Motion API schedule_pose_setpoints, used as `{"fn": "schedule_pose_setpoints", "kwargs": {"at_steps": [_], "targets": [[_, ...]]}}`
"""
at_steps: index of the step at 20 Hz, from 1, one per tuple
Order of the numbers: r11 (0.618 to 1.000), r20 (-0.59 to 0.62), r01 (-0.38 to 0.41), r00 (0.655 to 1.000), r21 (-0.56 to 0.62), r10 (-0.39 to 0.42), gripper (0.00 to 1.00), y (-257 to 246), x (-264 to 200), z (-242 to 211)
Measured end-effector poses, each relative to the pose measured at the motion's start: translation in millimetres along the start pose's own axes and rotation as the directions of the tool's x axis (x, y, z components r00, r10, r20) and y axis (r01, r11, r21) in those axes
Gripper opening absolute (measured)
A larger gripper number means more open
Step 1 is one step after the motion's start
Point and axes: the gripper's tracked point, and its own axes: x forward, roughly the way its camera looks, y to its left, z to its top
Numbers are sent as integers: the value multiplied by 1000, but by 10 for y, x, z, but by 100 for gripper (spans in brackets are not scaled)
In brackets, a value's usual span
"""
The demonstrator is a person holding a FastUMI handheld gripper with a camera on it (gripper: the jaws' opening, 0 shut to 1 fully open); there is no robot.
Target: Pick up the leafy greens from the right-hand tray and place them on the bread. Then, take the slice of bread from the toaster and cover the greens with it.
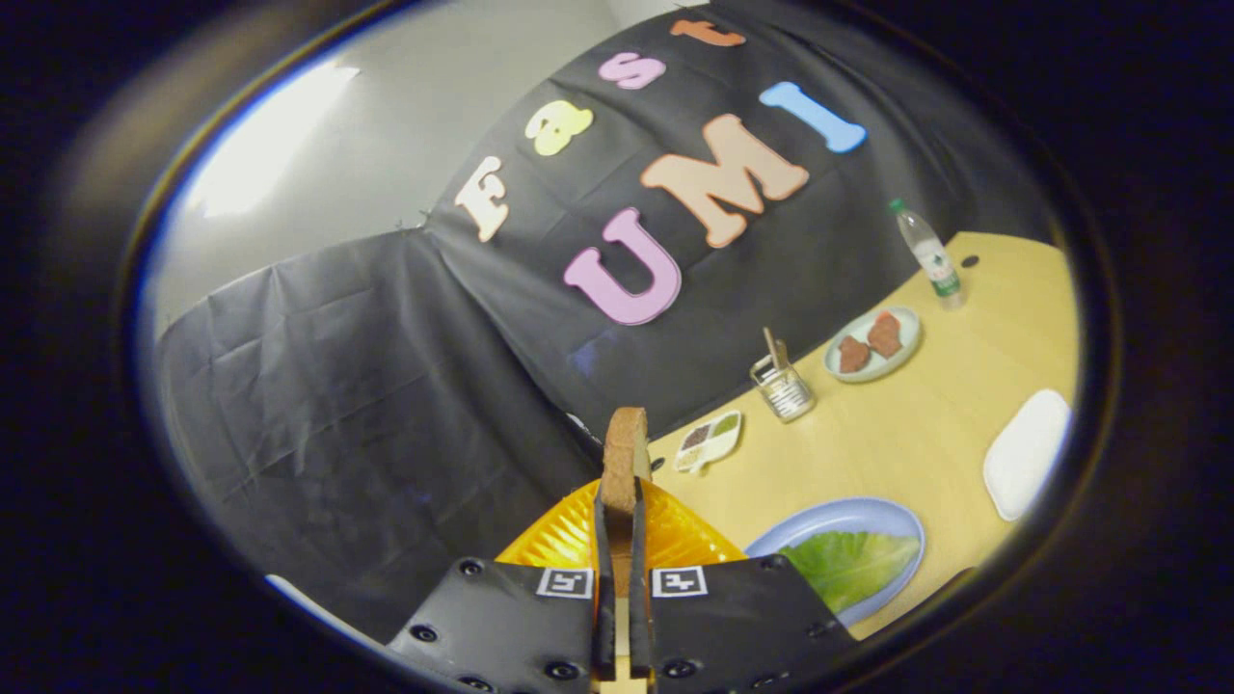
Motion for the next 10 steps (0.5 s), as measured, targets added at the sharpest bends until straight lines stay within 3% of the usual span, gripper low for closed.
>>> {"fn": "schedule_pose_setpoints", "kwargs": {"at_steps": [6, 10], "targets": [[977, 2, 107, 994, 187, -109, 8, -805, -37, -415], [962, -47, 181, 983, 203, -175, 8, -1126, 39, -701]]}}
